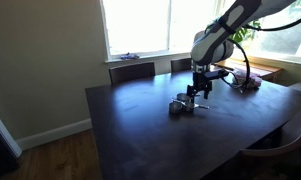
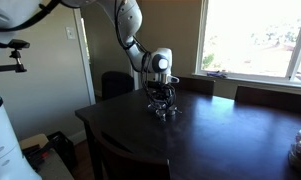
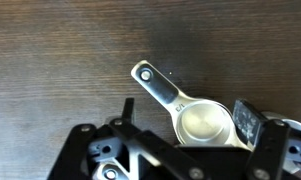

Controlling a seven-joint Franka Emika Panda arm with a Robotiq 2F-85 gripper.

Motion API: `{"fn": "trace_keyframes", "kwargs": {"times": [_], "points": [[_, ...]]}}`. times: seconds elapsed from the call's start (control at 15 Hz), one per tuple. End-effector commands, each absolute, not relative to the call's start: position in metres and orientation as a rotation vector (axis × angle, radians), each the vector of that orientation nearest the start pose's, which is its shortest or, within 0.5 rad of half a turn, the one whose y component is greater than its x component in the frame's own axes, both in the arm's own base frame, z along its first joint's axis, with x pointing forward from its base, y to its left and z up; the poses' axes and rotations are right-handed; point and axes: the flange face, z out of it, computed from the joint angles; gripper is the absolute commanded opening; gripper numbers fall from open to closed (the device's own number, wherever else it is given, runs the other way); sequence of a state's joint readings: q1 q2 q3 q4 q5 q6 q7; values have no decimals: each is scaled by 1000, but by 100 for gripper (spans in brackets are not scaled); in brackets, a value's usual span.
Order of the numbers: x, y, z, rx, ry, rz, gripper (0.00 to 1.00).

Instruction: Stack the four measuring cups together

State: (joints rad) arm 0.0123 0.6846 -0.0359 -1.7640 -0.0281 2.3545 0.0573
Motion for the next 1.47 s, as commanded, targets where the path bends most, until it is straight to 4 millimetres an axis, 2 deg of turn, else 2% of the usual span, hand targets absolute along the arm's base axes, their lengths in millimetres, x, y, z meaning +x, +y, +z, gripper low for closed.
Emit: {"fn": "trace_keyframes", "kwargs": {"times": [0.0,0.13,0.2,0.73,1.27,1.4], "points": [[651,-16,178,-3211,104,145,98],[656,-15,175,-3199,110,116,94],[659,-14,172,-3200,122,95,88],[670,-11,146,-3217,142,57,97],[684,-6,128,-3232,147,2,96],[687,-5,123,-3236,145,2,84]]}}
